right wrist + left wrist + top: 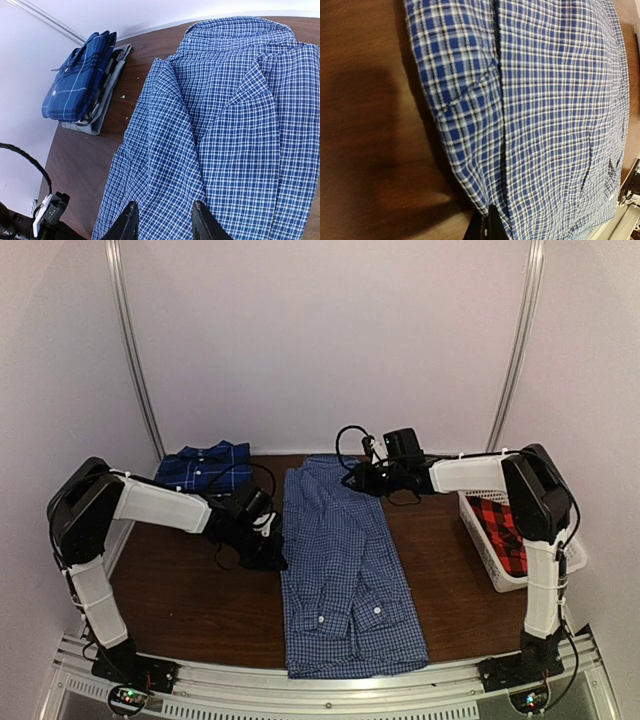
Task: Fold and stack the long sleeve shirts
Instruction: Move the rectangle-folded shirt to the center of the board, then smooth out the rectangle-folded shirt at the center of the board.
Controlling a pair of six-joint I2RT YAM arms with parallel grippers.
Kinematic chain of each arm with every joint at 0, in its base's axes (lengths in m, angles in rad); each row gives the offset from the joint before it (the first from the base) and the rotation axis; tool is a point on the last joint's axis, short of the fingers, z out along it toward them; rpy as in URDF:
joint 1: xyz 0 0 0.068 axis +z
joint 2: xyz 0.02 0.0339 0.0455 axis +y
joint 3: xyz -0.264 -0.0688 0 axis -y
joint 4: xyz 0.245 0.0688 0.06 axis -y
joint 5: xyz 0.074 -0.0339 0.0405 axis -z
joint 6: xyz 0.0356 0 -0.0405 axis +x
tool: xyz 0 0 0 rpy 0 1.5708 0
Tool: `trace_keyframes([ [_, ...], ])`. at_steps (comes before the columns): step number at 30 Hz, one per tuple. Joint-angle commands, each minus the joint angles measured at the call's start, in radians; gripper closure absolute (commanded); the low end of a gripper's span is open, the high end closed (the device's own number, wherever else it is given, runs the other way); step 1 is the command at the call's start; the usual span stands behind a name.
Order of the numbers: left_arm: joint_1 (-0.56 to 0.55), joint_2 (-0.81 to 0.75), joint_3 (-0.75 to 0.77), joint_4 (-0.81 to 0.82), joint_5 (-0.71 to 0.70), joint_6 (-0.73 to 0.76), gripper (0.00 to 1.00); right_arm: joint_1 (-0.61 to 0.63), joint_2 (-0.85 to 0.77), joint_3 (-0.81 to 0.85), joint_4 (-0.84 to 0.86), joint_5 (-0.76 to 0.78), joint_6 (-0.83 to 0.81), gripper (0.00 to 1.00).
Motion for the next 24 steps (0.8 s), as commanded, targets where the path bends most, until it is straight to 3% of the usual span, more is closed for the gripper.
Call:
trace_keyframes([
  [1,0.026,-0.066,-0.062,-0.01,-0.024,0.0,1.0,0.044,-0.054,-0.043,-0.001,-0.004,-0.006,0.63],
  [5,0.031,-0.074,-0.058,-0.053,-0.056,0.015,0.94,0.07,-0.061,-0.059,-0.004,-0.001,-0.005,0.64],
  [11,0.033,-0.131,0.032,-0.152,-0.155,0.034,0.7,0.087,-0.081,-0.092,-0.015,-0.015,-0.017,0.66],
  [16,0.033,-0.125,0.162,-0.146,-0.133,0.064,0.68,0.1,-0.074,-0.096,-0.024,-0.019,-0.026,0.7],
  [24,0.054,0.143,0.435,-0.155,-0.126,0.107,0.7,0.117,-0.07,-0.1,-0.019,-0.024,-0.013,0.75],
])
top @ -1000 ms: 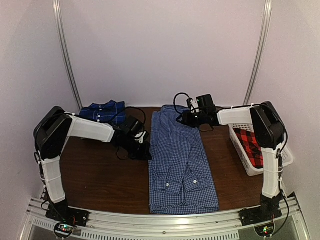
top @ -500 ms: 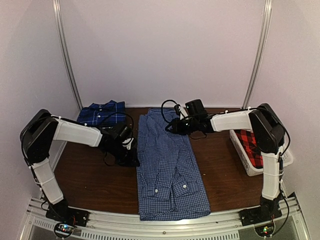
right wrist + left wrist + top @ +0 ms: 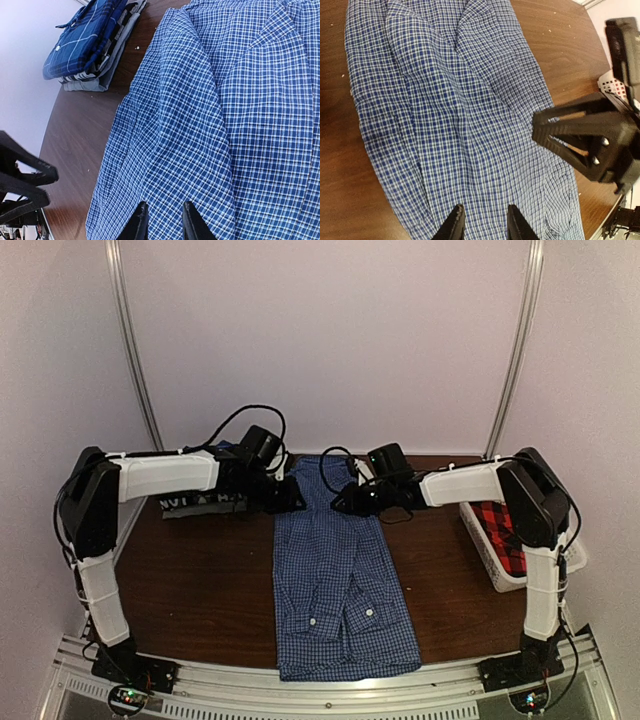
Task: Fold and stack the long sleeve shirts
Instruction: Smooth out the rectangle-folded shirt at the center of the board.
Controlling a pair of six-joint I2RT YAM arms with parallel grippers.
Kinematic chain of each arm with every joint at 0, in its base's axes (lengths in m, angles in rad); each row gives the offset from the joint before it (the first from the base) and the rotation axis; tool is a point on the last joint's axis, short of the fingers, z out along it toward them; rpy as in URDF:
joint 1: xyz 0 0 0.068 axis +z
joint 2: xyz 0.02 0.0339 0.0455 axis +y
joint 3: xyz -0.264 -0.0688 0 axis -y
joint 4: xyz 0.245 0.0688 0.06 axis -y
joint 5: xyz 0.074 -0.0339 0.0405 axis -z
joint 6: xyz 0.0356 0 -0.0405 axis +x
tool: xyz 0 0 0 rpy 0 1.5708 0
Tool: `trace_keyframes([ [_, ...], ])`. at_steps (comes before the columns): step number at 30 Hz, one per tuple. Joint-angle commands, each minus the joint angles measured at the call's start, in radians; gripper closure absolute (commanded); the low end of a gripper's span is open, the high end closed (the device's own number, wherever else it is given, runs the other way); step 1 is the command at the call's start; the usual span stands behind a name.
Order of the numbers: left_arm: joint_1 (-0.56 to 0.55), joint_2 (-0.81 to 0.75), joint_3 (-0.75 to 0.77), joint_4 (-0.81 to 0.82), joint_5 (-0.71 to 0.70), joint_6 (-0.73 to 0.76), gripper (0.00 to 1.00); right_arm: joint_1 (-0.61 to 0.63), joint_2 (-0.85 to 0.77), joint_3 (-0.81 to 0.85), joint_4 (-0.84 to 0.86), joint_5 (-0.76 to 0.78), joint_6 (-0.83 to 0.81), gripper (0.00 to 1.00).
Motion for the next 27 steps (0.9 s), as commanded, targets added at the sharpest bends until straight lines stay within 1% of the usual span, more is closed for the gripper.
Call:
trace_keyframes([
  [1,0.027,0.151,0.1,-0.007,-0.015,0.035,0.7,0.015,-0.043,-0.014,0.003,-0.011,-0.001,0.75],
  [6,0.054,0.24,0.151,0.005,-0.021,0.028,0.71,0.018,-0.043,-0.023,-0.001,-0.016,-0.005,0.76],
  [12,0.077,0.285,0.154,0.048,0.035,0.016,0.71,0.022,-0.027,-0.023,-0.009,-0.017,-0.013,0.76],
  [21,0.078,0.329,0.18,0.063,0.074,0.015,0.72,0.023,-0.014,-0.026,-0.001,-0.018,-0.008,0.76],
  [23,0.079,0.334,0.186,0.063,0.079,0.015,0.74,0.023,-0.009,-0.024,-0.003,-0.02,-0.008,0.76],
  [27,0.079,0.324,0.18,0.06,0.091,0.007,0.83,0.022,-0.004,-0.024,-0.005,-0.017,-0.011,0.76],
])
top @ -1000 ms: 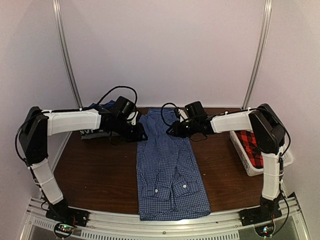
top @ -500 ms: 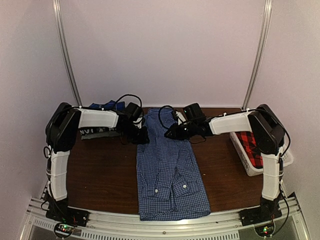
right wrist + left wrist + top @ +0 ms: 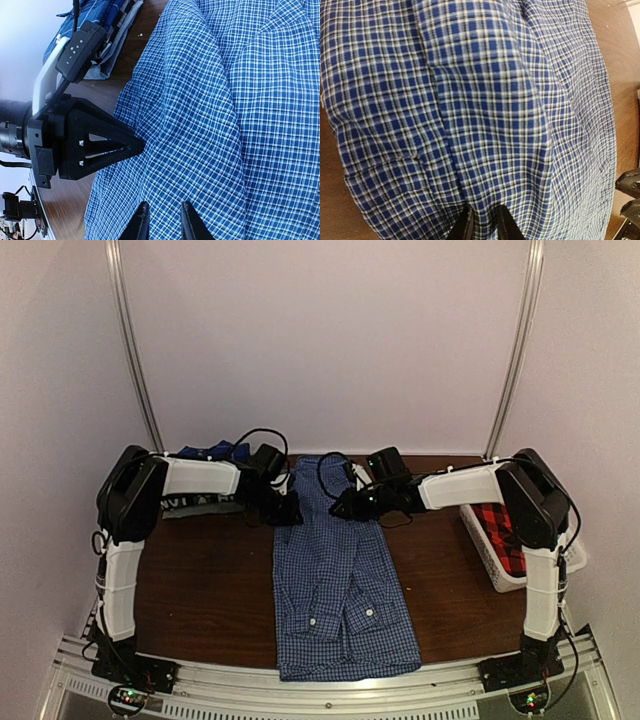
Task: Fold and stack the long sleeve shirts
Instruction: Smooth out the rectangle-folded shirt at the center of the board.
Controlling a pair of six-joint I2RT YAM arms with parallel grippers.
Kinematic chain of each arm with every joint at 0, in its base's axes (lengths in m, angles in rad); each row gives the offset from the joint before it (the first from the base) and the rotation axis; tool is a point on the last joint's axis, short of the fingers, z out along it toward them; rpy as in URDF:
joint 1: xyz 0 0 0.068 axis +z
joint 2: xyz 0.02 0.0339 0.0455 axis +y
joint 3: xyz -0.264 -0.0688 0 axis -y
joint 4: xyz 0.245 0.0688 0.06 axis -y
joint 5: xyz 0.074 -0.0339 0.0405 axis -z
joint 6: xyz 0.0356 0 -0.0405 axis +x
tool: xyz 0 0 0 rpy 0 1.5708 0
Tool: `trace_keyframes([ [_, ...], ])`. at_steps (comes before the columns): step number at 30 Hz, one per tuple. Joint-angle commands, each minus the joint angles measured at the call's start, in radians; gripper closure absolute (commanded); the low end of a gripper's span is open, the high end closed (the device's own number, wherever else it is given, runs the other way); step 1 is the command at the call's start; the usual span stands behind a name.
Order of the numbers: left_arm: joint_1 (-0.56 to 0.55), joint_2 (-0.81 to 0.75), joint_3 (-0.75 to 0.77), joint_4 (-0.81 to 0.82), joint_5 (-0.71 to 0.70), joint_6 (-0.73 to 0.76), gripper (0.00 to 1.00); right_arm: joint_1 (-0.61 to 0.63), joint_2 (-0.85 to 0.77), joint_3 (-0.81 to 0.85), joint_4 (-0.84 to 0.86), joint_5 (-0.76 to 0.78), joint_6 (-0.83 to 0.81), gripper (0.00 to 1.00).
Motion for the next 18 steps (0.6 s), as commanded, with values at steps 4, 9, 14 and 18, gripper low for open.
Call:
trace_keyframes([
  [4,0.005,-0.036,-0.004,0.037,0.022,-0.013,0.9,0.005,0.0,-0.006,-0.003,0.003,-0.007,0.76],
  [9,0.005,-0.082,-0.046,0.045,0.007,-0.019,0.96,0.006,0.008,-0.002,-0.003,-0.001,-0.007,0.76],
  [14,0.004,-0.115,-0.086,0.05,-0.017,-0.029,0.99,0.005,0.017,0.003,-0.002,0.003,-0.008,0.76],
  [18,0.005,-0.109,-0.095,0.054,-0.022,-0.028,0.98,0.006,0.028,0.007,-0.003,0.006,-0.009,0.77],
])
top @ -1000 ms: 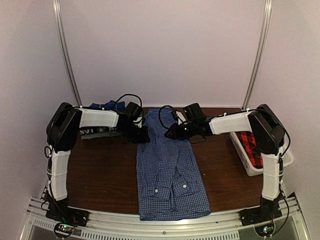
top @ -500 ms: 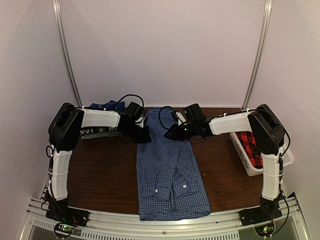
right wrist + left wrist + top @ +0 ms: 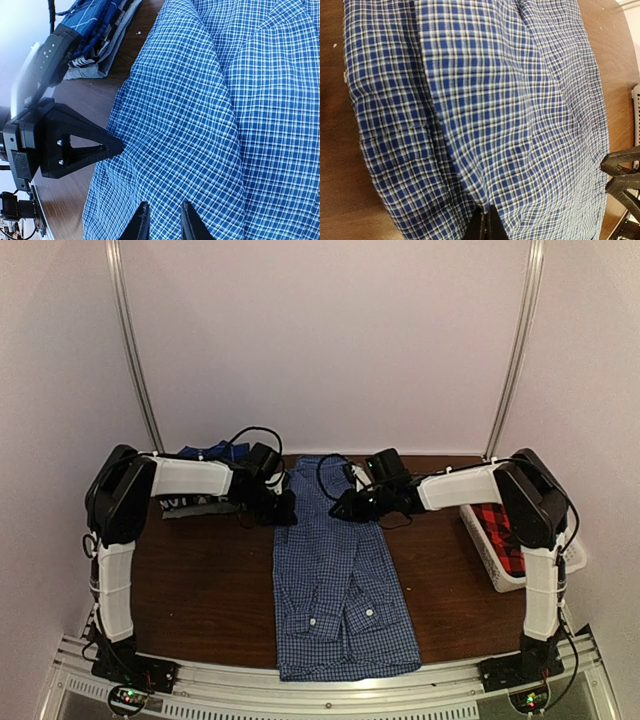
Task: Fold and stack the long sleeve shirts
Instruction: Smooth out the rectangle-folded shirt at the center of the board.
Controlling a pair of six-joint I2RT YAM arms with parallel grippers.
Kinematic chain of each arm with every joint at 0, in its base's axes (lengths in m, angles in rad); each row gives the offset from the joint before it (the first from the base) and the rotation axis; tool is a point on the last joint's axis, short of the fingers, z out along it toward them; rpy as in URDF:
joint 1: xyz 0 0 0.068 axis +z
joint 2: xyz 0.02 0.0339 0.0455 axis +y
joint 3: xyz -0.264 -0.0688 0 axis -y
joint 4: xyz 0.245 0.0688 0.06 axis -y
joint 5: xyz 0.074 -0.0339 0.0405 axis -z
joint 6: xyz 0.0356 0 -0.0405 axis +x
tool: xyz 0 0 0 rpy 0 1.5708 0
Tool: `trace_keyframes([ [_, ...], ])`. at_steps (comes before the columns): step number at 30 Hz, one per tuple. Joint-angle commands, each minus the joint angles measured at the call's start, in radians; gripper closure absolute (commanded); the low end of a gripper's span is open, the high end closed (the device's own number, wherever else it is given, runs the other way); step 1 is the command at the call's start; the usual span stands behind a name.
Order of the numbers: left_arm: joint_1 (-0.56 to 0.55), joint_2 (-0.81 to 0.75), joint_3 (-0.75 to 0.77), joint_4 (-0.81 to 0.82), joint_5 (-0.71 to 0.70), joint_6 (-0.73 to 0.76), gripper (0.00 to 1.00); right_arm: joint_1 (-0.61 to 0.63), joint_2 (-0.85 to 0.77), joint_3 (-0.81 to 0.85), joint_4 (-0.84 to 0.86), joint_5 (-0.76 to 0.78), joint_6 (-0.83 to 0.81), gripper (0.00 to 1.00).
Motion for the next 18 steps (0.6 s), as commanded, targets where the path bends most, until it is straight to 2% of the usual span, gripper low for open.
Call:
trace_keyframes([
  [1,0.005,-0.024,-0.014,0.033,-0.02,-0.006,0.98,0.005,0.024,0.008,-0.003,0.007,-0.006,0.77],
  [8,0.01,0.028,0.015,0.034,-0.044,0.004,0.91,0.005,0.046,0.009,-0.002,0.008,-0.013,0.77],
  [18,0.028,0.079,0.053,0.024,-0.034,0.025,0.9,0.002,0.066,0.006,-0.048,0.041,-0.037,0.77],
])
